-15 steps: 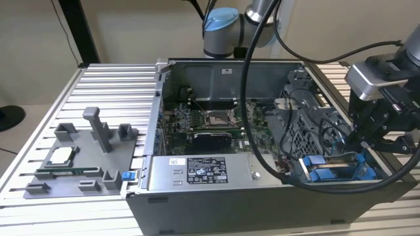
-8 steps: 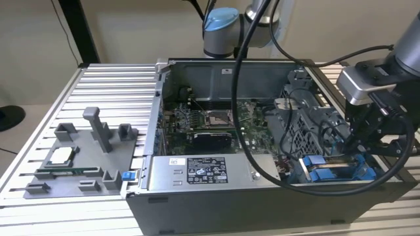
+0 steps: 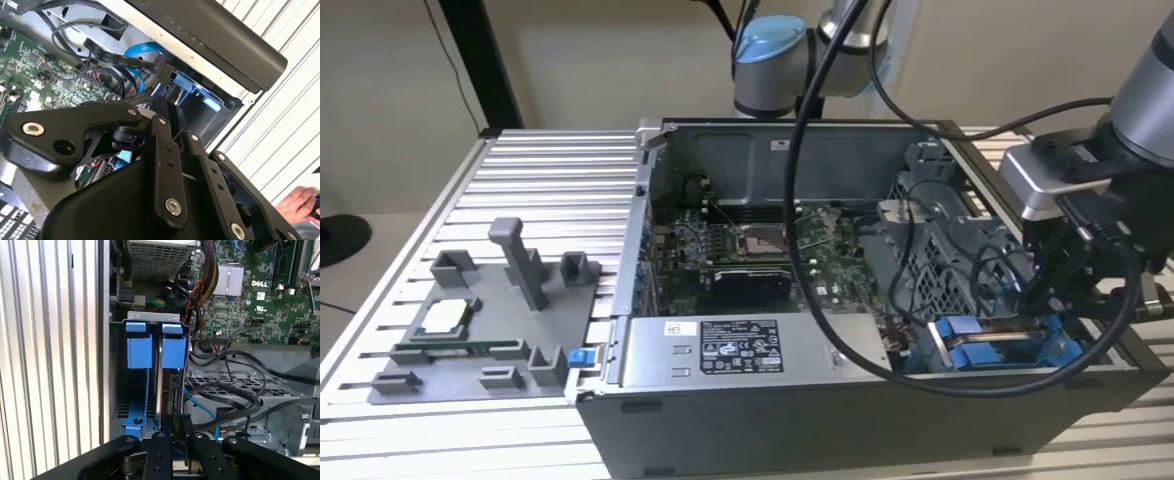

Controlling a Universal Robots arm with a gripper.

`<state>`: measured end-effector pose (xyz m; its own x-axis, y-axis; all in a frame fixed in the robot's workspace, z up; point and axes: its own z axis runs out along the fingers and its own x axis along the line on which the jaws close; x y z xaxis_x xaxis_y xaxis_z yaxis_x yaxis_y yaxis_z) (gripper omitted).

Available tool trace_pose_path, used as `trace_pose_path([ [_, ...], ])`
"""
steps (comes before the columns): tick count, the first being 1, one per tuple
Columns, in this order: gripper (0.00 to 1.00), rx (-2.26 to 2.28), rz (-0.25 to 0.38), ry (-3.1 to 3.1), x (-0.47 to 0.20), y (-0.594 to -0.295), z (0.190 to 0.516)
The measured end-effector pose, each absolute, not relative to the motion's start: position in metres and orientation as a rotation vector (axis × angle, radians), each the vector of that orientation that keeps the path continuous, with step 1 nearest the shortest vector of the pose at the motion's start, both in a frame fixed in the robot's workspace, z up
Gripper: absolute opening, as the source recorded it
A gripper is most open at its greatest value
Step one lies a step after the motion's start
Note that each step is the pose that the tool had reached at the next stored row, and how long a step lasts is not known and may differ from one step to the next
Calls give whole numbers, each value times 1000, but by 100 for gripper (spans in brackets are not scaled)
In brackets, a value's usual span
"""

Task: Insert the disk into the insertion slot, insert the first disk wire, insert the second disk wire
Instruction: 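Insert the first disk wire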

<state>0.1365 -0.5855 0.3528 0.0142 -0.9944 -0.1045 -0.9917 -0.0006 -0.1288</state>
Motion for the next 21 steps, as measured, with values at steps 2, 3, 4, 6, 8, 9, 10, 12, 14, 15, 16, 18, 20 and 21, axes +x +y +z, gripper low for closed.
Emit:
trace_pose_path([
  [2,0,-2103,-32,2099,136,-584,351],
  [3,0,-2100,-35,2099,136,-583,351],
  [4,0,-2099,-37,2099,135,-582,350],
  [6,0,-2093,-40,2102,135,-581,350],
  [8,0,-2087,-42,2107,135,-580,349],
  [9,0,-2087,-42,2107,135,-580,349],
  [10,0,-2087,-43,2107,135,-580,349],
  [12,0,-2087,-43,2107,135,-580,349],
  [14,0,-2085,-45,2106,134,-580,348],
  [15,0,-2085,-47,2105,133,-580,348],
  [16,0,-2084,-49,2104,133,-580,347],
  [18,0,-2083,-52,2102,133,-580,346],
  [20,0,-2082,-54,2101,132,-580,344],
  [21,0,-2081,-55,2100,132,-580,344],
])
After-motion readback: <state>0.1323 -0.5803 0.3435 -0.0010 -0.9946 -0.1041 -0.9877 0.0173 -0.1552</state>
